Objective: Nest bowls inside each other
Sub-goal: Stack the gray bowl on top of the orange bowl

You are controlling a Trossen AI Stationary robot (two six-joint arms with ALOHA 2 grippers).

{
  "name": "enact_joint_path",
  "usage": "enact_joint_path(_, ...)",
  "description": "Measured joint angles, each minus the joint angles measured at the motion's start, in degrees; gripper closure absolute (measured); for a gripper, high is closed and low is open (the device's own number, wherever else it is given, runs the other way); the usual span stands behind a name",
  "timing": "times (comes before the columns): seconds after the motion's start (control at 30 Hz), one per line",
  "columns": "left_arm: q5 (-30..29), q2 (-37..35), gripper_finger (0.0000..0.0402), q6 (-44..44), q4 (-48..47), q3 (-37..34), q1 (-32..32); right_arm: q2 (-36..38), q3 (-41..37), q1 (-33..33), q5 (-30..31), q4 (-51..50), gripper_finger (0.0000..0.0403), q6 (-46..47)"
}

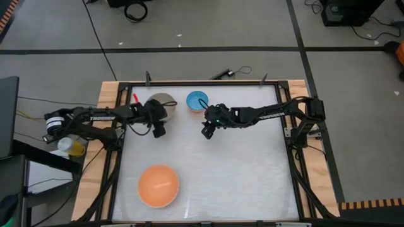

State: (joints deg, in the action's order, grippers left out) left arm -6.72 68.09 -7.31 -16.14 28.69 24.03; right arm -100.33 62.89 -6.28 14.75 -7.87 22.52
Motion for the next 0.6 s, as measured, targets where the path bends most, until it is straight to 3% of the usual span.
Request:
enact_joint_path(0.2, -0.6, 0.5, 0.0387, -3.0, 0.3, 0.0, -0.3, 0.0, 0.0, 0.2, 0.6, 0.0, 0.0225, -0.2)
enact_joint_path(0.33, -2.5, -1.4, 0.0396, -5.7, -1.5, 0.3, -4.3, 0.0, 0.0, -0.4, 0.6, 0.0, 0.0225, -0.1)
enact_joint_path(0.6, -13.2, -4.3, 0.0399, -25.1, -6.4, 6.3, -23.1, 0.8, 0.0, -3.0, -1.2, 5.0, 0.0225, 5.2)
